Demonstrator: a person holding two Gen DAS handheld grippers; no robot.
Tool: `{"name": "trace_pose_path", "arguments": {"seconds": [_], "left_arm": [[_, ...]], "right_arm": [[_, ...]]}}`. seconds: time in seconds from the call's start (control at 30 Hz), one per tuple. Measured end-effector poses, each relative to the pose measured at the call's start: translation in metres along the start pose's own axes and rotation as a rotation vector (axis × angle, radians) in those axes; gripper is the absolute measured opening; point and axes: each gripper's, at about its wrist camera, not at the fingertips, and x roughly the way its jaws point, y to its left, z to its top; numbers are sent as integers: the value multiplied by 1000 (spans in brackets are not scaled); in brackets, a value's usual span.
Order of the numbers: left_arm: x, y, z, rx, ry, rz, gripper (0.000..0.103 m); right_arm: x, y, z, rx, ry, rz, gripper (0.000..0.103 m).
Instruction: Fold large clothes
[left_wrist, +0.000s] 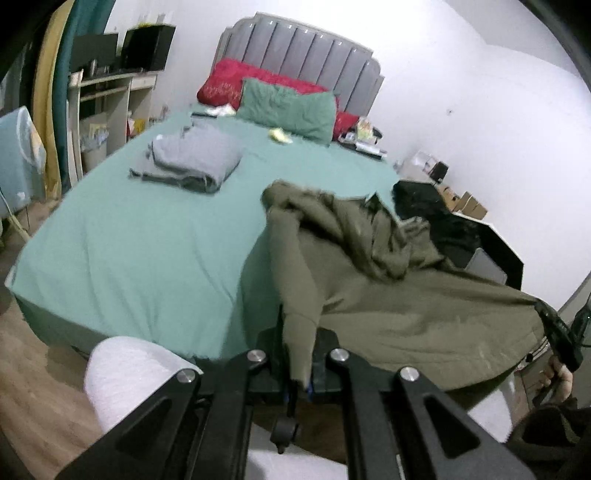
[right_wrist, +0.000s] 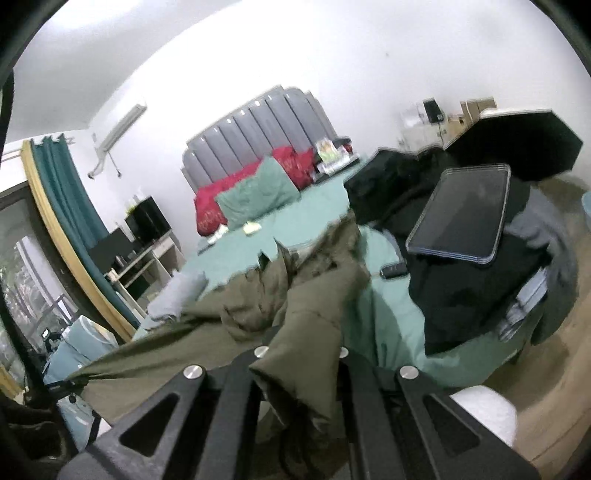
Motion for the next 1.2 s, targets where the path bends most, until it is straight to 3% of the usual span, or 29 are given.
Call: {"name": "trace_pose_path", "arguments": {"seconds": [0.23,0.37,0.57,0.73,0.97,1.1,1.2], "left_arm": [[-39,-10,27,-3,-82,-17,5],[-22,-12,58,-12,-119,-22,5],[30,-16,115,-2,-183,-44,5],[99,-16,180,-8,-221,-53,5],[239,-3,261,-54,-187,-27,6],[344,11,278,-30,-94,91,11],[423,38,277,-125,50,164,21]], "right_arm": [[-27,22,32,-5,-62,41,2],[-6,23,45,29,-80,52,2],[61,13,79,73,-97,19,2],[138,8,120,66,-102,-2,3],[279,-6,166,43,-64,-74,3],[382,-31,168,26,26,-147,3],[444,-51,156,9,103,-189,4]]}}
